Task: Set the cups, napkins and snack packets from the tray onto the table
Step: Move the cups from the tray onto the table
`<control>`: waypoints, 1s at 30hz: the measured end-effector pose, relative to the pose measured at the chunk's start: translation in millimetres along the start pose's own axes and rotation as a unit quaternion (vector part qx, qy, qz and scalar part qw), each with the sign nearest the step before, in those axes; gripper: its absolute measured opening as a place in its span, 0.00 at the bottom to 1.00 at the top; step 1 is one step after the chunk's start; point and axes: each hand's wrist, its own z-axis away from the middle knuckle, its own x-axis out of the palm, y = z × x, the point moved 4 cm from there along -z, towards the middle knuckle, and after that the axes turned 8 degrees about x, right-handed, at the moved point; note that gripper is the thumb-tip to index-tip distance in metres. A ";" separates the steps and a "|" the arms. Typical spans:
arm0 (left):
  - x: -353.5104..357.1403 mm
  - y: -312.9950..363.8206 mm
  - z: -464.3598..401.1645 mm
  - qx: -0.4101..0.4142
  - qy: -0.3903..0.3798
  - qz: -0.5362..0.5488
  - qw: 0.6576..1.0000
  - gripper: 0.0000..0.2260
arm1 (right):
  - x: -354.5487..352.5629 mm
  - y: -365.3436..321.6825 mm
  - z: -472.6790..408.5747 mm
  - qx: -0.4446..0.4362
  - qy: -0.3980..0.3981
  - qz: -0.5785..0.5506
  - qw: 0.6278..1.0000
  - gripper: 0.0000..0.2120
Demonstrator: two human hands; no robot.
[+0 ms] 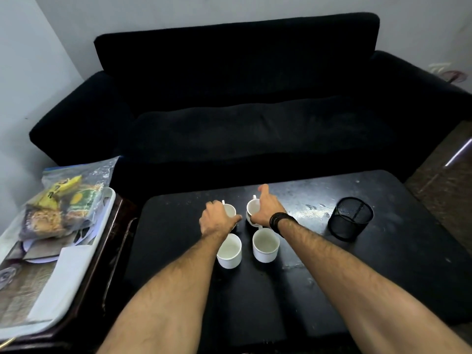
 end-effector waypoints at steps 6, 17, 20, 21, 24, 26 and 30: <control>-11.3 -3.5 4.3 0.016 0.022 -0.015 1.000 0.42 | -11.6 -8.2 7.1 -0.022 0.041 0.048 0.998 0.44; -108.5 -67.0 49.3 0.040 0.061 -0.023 0.997 0.39 | -21.0 -92.8 53.1 -0.125 0.052 0.062 0.989 0.40; -135.5 -104.2 73.2 0.026 0.065 -0.032 0.997 0.39 | -6.7 -126.9 78.6 -0.147 0.030 0.071 0.986 0.38; -141.7 -116.0 80.2 0.020 0.063 -0.035 0.997 0.39 | -1.1 -137.2 86.9 -0.155 0.019 0.073 0.985 0.38; -162.0 -160.2 106.1 -0.003 0.069 -0.041 0.997 0.37 | 23.6 -171.8 116.4 -0.180 -0.017 0.085 0.980 0.37; -173.4 -191.5 121.6 -0.023 0.077 -0.040 0.996 0.34 | 40.8 -193.2 133.7 -0.194 -0.037 0.094 0.976 0.36; -185.8 -260.9 154.2 -0.074 0.071 -0.030 0.994 0.32 | 84.9 -234.3 166.0 -0.219 -0.085 0.111 0.966 0.35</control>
